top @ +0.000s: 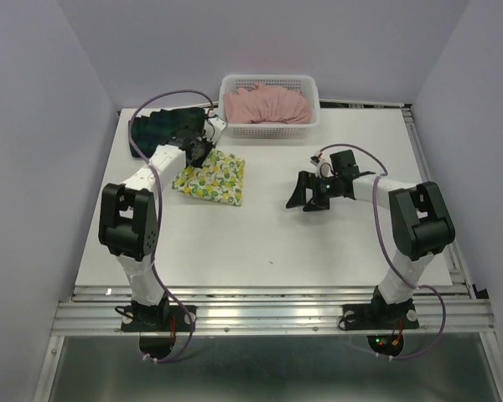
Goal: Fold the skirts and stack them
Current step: Neatly place the folded skirt to the corner
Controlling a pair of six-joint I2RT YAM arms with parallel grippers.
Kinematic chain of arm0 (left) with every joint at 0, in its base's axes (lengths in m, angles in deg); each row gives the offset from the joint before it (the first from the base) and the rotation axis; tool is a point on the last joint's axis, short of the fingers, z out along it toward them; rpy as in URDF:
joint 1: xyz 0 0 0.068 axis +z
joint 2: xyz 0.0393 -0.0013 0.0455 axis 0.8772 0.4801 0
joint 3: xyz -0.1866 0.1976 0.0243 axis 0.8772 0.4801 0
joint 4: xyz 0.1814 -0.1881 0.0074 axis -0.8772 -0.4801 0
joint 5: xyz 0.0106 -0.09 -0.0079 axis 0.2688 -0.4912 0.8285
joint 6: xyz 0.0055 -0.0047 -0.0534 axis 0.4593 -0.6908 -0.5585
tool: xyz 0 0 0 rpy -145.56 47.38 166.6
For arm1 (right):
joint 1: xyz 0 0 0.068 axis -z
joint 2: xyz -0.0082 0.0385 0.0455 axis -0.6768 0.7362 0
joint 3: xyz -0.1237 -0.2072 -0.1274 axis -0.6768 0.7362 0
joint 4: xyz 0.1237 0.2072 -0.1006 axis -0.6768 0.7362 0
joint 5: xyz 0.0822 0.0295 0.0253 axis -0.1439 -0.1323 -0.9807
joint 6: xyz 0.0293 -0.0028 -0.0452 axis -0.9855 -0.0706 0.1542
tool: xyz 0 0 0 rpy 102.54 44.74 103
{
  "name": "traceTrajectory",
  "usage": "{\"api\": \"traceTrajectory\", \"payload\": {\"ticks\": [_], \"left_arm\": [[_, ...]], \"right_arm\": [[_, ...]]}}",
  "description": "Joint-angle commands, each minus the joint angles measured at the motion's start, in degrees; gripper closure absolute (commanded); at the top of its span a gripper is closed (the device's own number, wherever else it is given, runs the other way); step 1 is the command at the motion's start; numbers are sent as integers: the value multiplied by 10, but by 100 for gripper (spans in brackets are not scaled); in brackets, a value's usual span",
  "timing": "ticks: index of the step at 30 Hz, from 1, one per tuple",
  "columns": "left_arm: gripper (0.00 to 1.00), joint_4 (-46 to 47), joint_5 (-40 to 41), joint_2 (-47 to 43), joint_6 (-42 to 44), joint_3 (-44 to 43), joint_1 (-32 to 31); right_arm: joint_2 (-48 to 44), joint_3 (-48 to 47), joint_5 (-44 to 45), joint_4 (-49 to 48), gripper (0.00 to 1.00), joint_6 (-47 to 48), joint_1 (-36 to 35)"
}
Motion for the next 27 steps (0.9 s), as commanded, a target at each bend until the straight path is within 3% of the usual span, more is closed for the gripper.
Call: {"api": "traceTrajectory", "payload": {"ticks": [1,8,18,27], "left_arm": [[100,24,48,4,84,-61,1],[100,50,54,81,109,-177,25],[100,38,62,235,128,-426,95],[100,75,58,275,118,-474,139]], "right_arm": [[-1,-2,49,21,0,19,2],[-14,12,58,22,0,26,2],[-16,24,59,22,0,25,2],[-5,24,53,22,0,21,2]]}}
